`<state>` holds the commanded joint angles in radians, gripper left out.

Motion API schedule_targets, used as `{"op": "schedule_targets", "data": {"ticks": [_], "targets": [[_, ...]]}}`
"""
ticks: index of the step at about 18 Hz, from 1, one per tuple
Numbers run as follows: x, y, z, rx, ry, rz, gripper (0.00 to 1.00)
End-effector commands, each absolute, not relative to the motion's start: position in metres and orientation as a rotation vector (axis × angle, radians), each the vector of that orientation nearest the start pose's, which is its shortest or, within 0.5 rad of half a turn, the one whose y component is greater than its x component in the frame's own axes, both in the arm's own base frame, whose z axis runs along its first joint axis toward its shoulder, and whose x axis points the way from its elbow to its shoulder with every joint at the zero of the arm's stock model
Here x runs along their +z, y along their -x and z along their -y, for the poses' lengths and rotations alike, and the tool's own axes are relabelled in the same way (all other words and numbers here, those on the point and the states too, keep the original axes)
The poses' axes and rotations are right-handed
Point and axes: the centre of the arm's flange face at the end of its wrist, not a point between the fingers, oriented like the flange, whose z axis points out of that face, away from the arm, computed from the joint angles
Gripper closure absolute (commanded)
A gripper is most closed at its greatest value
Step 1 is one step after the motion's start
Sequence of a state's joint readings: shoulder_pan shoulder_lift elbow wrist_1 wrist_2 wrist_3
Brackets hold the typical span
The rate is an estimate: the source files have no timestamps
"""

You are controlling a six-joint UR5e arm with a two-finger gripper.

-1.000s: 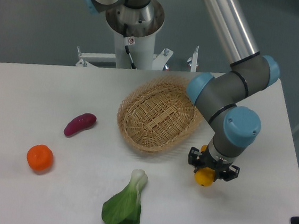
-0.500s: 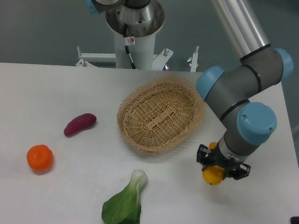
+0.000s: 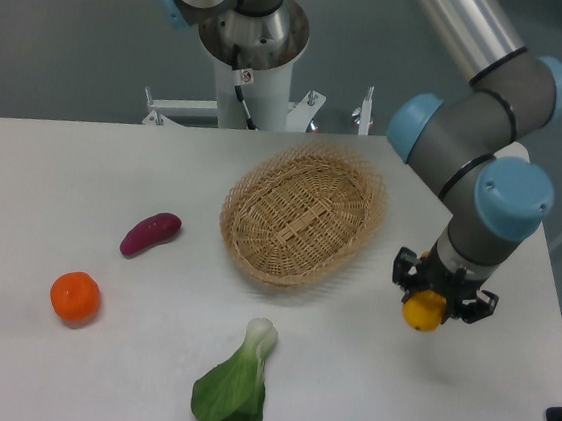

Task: Pick up the mango from the table
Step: 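Lift the grasped mango up and away from the basket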

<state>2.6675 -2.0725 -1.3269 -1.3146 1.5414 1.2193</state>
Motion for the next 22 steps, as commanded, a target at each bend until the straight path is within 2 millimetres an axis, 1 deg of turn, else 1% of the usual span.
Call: {"op": "schedule_targets", "data": {"ticks": [2,4,6,9,10,15,22], "targets": [[0.335,0.547,-0.428,0.002,3.134,-0.255,0.66],[0.336,0.549,-0.427,0.018,3.132,-0.291,0.66],[0.339,0.557,-0.421,0.032,3.128,-0.313,0.65],[0.341,0.566,-0.413,0.065,3.104,-0.448,0.64],[0.342,0.568,-0.412,0.082,3.098,-0.469,0.64],[0.343,0.574,-0.413,0.138,3.083,-0.479,0.64],[0.342,0.575,-0.411,0.139,3.085,-0.474,0.64]]}}
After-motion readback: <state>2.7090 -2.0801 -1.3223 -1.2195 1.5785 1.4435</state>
